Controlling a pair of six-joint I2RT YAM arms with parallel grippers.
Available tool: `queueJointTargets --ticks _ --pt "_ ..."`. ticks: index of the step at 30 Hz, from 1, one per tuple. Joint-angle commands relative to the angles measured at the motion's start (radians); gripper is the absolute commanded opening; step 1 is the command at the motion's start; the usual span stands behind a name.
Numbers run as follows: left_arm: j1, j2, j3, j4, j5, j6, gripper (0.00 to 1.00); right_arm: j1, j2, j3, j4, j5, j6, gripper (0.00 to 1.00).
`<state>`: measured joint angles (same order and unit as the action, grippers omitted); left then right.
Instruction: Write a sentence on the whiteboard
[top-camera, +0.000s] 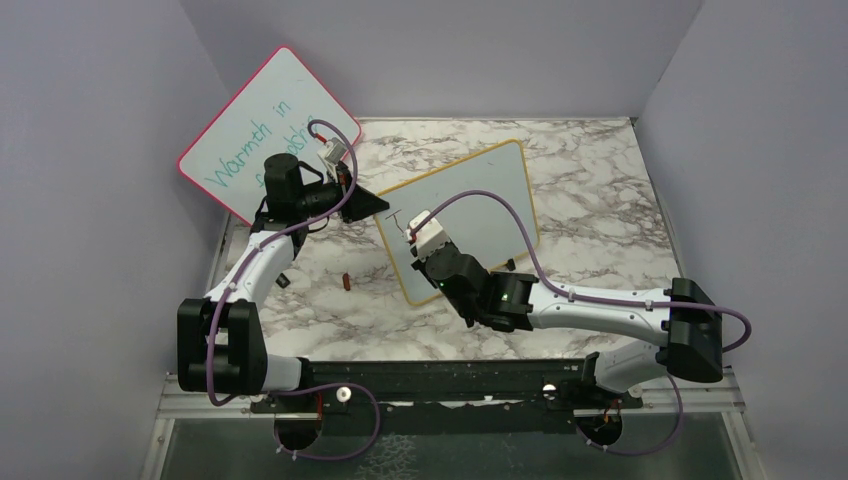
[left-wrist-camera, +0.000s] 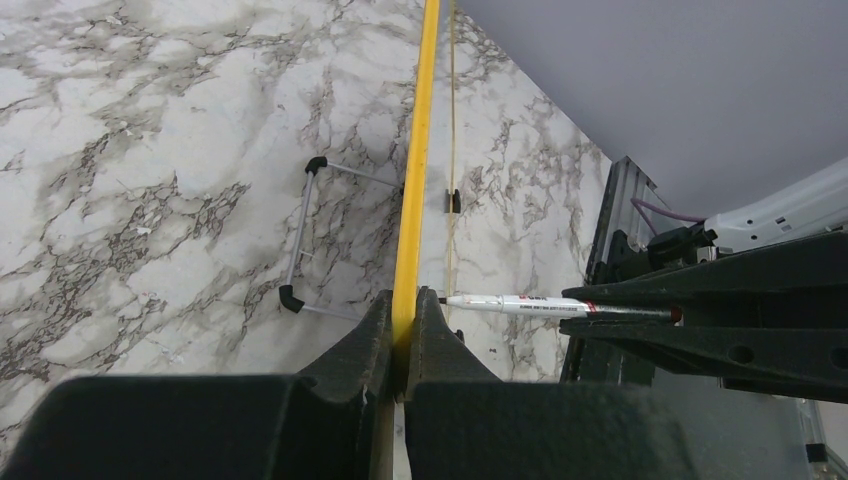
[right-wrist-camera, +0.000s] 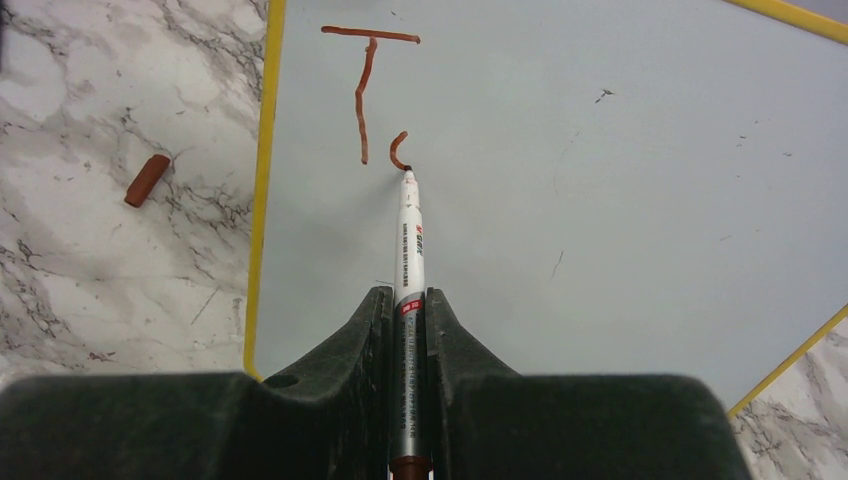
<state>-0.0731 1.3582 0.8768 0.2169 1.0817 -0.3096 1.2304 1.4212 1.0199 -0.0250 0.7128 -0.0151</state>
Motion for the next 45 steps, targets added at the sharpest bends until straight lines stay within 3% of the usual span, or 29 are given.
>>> queueJointTargets --ticks 1,21,45 --pt "-0.004 0.025 -0.004 -0.044 -0.006 0.067 0.0 -0.014 -0.014 0.006 -0.027 0.066 0.012 0.01" --pt "-0.005 0.024 -0.004 -0.044 0.0 0.069 0.0 -0.034 -0.002 0.013 0.082 0.075 -0.028 0.0" --pt "-0.005 0.024 -0.002 -0.044 0.001 0.069 0.0 -0.039 0.02 0.04 0.116 -0.033 -0.074 0.0"
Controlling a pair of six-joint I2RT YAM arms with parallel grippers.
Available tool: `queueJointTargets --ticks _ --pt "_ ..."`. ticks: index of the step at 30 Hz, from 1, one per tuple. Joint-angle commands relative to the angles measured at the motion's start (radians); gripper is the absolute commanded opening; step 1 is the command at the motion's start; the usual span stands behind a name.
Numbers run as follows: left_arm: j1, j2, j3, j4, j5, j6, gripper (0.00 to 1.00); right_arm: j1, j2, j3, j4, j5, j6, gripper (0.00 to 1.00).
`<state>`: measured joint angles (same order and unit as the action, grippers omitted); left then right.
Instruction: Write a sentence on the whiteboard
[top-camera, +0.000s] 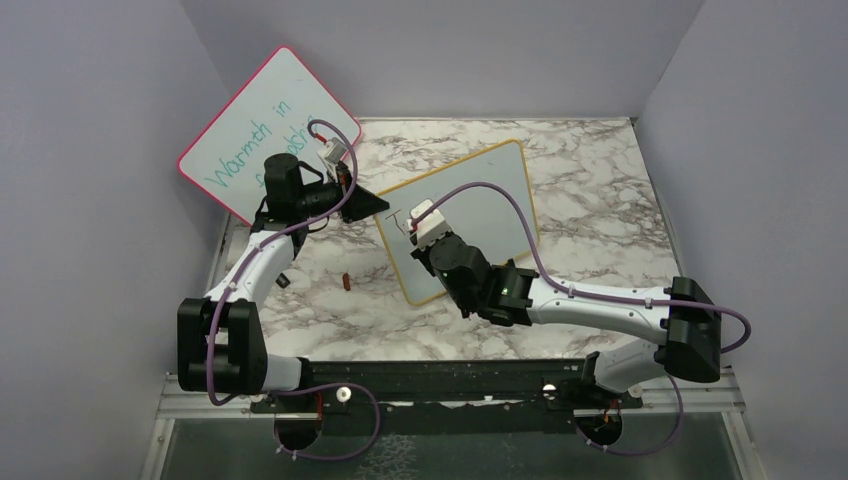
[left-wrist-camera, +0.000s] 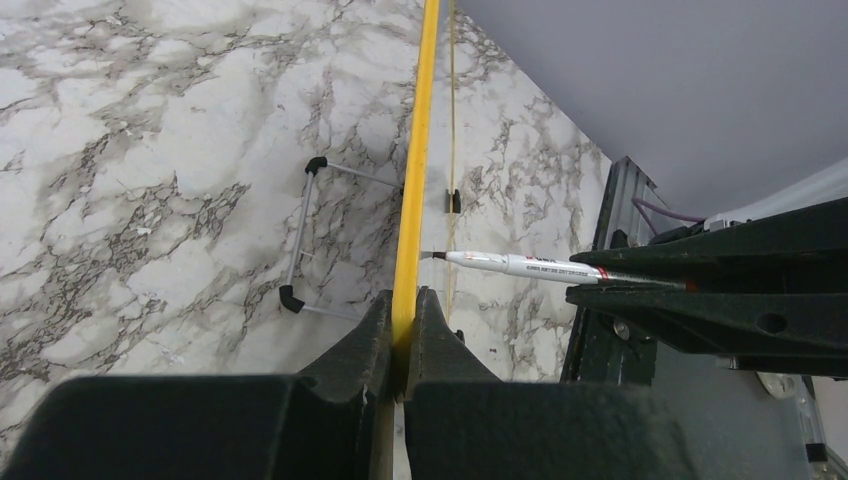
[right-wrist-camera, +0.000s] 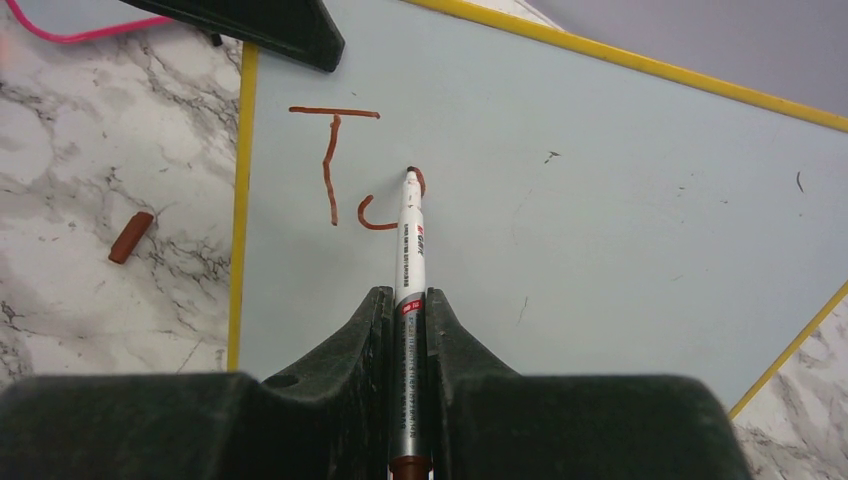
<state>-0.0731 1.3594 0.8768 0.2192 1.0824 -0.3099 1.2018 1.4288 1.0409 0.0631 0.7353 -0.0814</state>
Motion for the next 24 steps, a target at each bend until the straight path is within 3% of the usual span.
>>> queueJointTargets --ticks 1,24 --pt "-0.005 0.023 -0.002 -0.046 0.0 0.069 0.0 -0.01 0.011 0.019 0.025 -0.06 -0.008 0.0" --pt "-0.005 0.024 -0.001 -0.046 -0.001 0.069 0.0 -0.01 -0.011 -0.001 -0.062 -0.113 0.035 0.0"
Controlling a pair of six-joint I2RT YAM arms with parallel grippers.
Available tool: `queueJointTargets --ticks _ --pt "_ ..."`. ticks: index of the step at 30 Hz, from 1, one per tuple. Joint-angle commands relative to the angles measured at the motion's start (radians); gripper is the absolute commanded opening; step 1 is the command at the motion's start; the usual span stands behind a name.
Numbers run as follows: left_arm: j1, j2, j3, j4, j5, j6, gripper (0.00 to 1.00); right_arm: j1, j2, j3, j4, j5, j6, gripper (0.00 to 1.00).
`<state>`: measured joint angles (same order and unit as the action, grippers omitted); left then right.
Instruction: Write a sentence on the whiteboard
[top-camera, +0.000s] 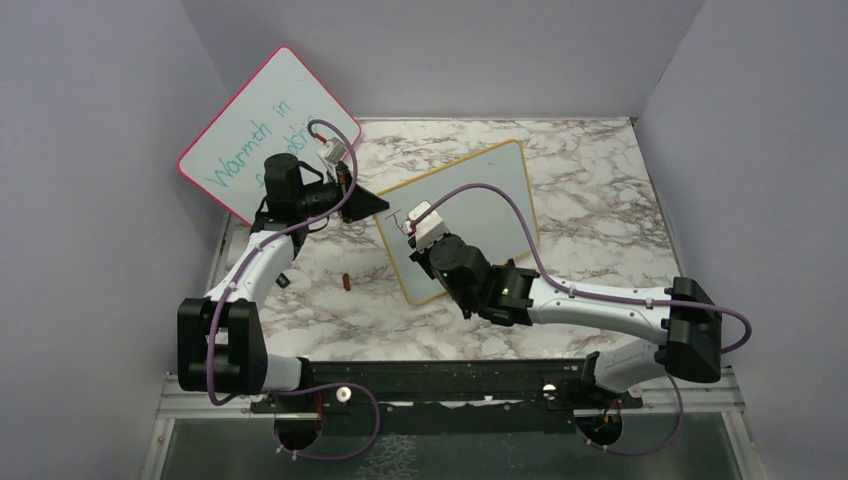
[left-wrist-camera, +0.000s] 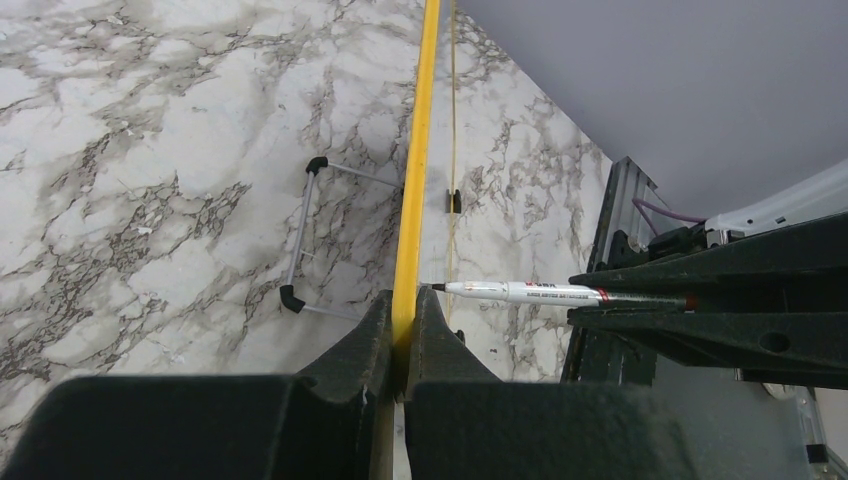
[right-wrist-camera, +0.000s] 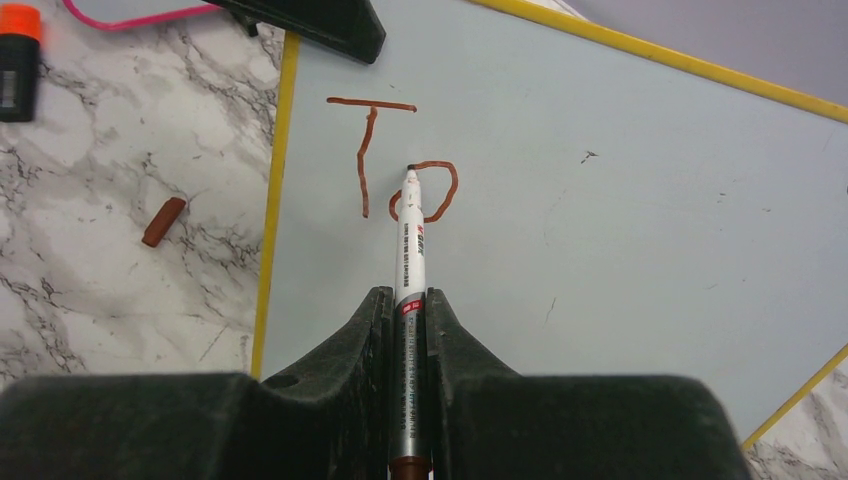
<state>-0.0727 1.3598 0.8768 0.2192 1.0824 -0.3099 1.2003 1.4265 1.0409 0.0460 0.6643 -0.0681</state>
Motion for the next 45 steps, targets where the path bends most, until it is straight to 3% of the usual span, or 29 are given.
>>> queueJointTargets --ticks 1,19,29,45 --pt "-0.006 0.024 -0.001 -0.046 -0.002 0.069 0.0 -0.008 -0.009 -0.002 -0.068 -0.043 0.024 0.01" --pt "-0.006 0.024 -0.002 -0.046 -0.003 0.07 0.0 -0.008 -0.037 -0.018 -0.097 -0.042 0.046 0.01" --pt "-0.004 0.025 -0.001 -0.052 -0.003 0.074 0.0 -0.01 -0.135 -0.041 -0.06 0.006 0.001 0.01" --pt "-0.005 0.028 0.001 -0.055 -0.001 0.077 0.0 -0.054 -0.101 -0.054 -0.058 0.016 -0.007 0.0"
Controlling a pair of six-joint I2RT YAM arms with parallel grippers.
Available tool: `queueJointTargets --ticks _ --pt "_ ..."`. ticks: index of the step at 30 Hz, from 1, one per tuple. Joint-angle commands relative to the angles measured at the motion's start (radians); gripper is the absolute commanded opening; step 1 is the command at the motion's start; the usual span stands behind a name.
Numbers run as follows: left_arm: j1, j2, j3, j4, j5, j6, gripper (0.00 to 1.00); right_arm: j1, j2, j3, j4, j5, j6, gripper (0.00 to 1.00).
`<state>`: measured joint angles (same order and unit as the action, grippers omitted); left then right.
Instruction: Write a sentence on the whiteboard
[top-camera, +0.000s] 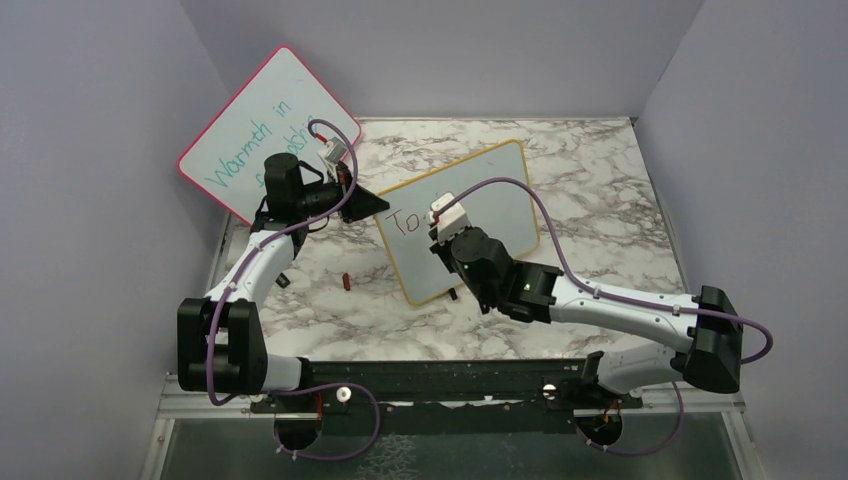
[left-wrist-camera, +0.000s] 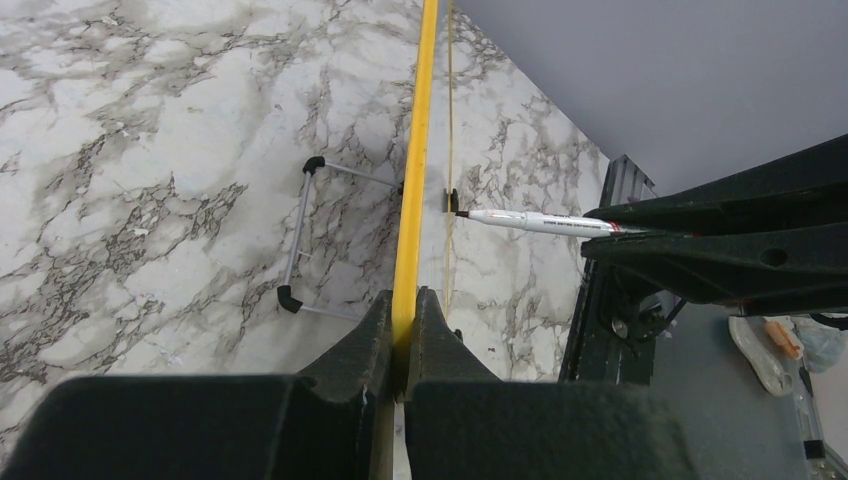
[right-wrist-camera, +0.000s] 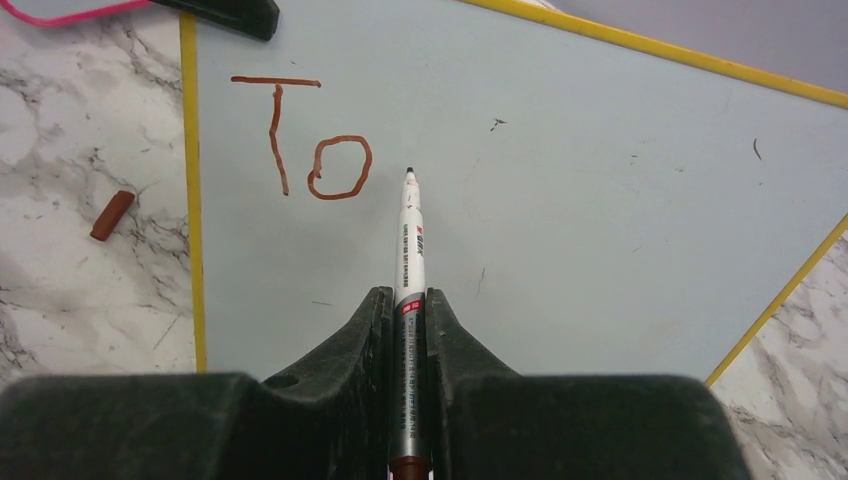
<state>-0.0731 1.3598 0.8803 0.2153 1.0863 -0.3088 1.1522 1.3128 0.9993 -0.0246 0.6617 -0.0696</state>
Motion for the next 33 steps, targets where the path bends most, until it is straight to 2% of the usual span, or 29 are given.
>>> queueJointTargets --ticks 1,33 --pt "-0.005 0.028 -0.003 -0.051 -0.005 0.076 0.0 -0.008 0.015 -0.011 0.013 0.017 -0.006 0.0" --pt "-0.004 0.028 -0.001 -0.051 0.0 0.077 0.0 -0.022 0.062 0.002 0.093 0.03 -0.02 0.0"
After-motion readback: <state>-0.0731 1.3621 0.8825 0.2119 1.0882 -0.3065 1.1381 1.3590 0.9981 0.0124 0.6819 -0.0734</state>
